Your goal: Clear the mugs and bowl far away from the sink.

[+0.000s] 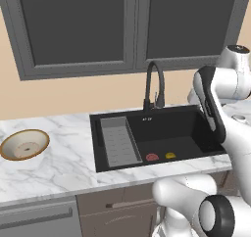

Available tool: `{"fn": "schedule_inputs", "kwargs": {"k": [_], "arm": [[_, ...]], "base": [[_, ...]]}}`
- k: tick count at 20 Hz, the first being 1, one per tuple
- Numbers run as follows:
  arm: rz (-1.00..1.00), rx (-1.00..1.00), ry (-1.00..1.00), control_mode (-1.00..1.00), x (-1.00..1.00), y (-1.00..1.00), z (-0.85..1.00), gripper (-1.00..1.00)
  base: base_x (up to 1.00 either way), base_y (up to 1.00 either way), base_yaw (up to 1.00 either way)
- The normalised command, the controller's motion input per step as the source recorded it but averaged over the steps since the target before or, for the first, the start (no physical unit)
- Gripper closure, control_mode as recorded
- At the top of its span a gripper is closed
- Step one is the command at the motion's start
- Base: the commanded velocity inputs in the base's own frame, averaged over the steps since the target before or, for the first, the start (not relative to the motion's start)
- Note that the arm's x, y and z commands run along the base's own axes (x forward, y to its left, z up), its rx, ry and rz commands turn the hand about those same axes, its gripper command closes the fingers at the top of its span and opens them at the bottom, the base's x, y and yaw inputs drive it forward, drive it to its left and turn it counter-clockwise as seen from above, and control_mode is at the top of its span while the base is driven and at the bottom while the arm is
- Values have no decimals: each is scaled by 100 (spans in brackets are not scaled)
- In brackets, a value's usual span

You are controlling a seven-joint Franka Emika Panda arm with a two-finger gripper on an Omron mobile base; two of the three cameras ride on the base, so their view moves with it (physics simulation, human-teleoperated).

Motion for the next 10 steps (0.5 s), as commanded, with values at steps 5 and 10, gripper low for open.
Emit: {"fn": "schedule_inputs", "kwargs": {"k": [5,10], "arm": [[-30,-1,3,-100,-40,-100,-41,-100],[-44,-1,7,-100,-28,-100,-42,-100]], "base": [[0,0,0],[0,0,0]]}}
